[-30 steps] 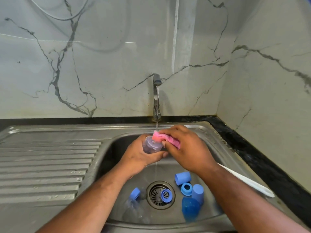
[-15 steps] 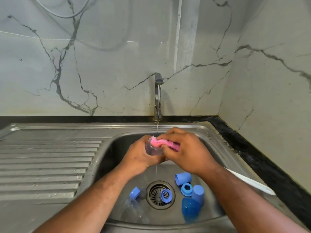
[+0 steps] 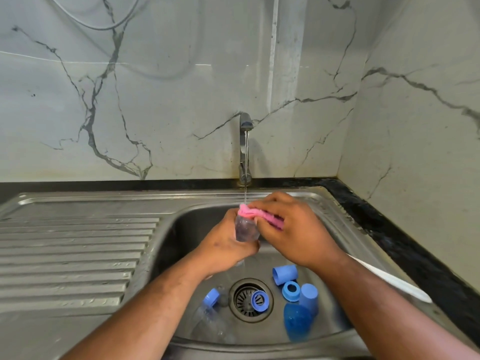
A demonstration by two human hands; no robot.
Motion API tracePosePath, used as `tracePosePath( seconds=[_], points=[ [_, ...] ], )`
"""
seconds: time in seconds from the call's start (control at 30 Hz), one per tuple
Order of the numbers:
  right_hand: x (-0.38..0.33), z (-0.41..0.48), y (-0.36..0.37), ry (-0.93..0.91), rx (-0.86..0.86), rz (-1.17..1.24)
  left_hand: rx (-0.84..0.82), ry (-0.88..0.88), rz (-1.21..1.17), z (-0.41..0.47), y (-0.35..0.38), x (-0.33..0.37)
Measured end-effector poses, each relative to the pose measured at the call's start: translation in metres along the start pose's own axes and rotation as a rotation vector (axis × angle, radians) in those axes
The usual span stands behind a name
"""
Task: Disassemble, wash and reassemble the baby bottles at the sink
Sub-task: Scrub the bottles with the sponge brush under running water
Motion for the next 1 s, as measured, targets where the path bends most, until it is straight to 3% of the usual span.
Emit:
tracePosePath(
  seconds=[0.1, 0.33, 0.5, 0.7, 1.0],
  points=[
    [-0.001, 0.000, -0.003, -0.031, -0.051, 0.030, -0.103, 0.017, -0.036, -0.006, -0.003, 0.002],
    [-0.003, -0.001, -0.011, -0.019, 0.051, -0.017, -0.061, -0.074, -0.266, -0.011, -0.007, 0.019],
    [-0.001, 0.000, -0.015, 0.031, 0.164, -0.087, -0.118, -0.200, -0.651, -0.014, -0.006, 0.028],
    [-0.013, -0.004, -0.009, -0.024, 0.163, -0.072, -0.046, -0.120, -0.691, -0.014, -0.009, 0.026],
    [-0.021, -0.008, -0.003, -0.055, 0.209, -0.148, 0.058, -0.190, -0.805, -0.013, -0.006, 0.030]
  ],
)
Point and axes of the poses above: each hand's wrist, its own z-axis towards the middle knuckle, its own y-axis out of the palm, x = y × z, the point moved 2 cm from there along z, towards the middle knuckle
